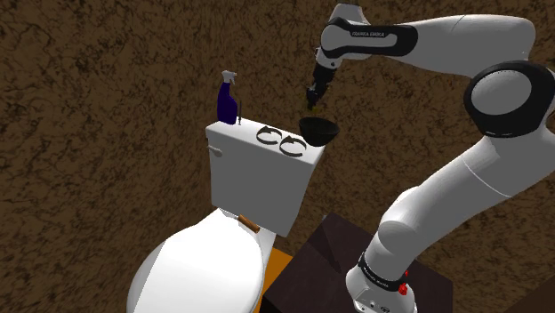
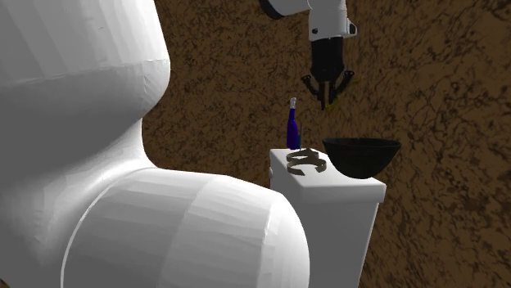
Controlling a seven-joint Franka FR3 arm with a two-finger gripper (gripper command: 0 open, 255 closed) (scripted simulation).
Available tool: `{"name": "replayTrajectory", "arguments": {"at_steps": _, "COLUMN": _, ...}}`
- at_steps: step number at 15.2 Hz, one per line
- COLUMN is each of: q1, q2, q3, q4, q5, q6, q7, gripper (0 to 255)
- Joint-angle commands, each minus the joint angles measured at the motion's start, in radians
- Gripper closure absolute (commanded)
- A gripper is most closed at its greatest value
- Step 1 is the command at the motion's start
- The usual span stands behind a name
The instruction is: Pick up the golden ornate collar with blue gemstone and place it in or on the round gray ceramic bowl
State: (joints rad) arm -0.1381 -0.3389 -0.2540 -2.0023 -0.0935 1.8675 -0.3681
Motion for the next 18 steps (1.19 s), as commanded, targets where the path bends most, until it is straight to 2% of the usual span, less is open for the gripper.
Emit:
{"name": "replayTrajectory", "arguments": {"at_steps": 1, "q1": -0.018, "q2": -0.029, "q3": -0.029, "q4": -0.022, "q5": -0.008, "q6": -0.004, "q7": -0.044, "gripper": 255}}
{"name": "replayTrajectory", "arguments": {"at_steps": 3, "q1": -0.036, "q2": -0.060, "q3": -0.059, "q4": -0.044, "q5": -0.019, "q6": -0.009, "q7": -0.087, "gripper": 255}}
{"name": "replayTrajectory", "arguments": {"at_steps": 16, "q1": -0.043, "q2": -0.066, "q3": -0.072, "q4": -0.228, "q5": -0.031, "q6": 0.169, "q7": -0.083, "gripper": 255}}
{"name": "replayTrajectory", "arguments": {"at_steps": 18, "q1": -0.043, "q2": -0.066, "q3": -0.072, "q4": -0.228, "q5": -0.031, "q6": 0.169, "q7": -0.083, "gripper": 255}}
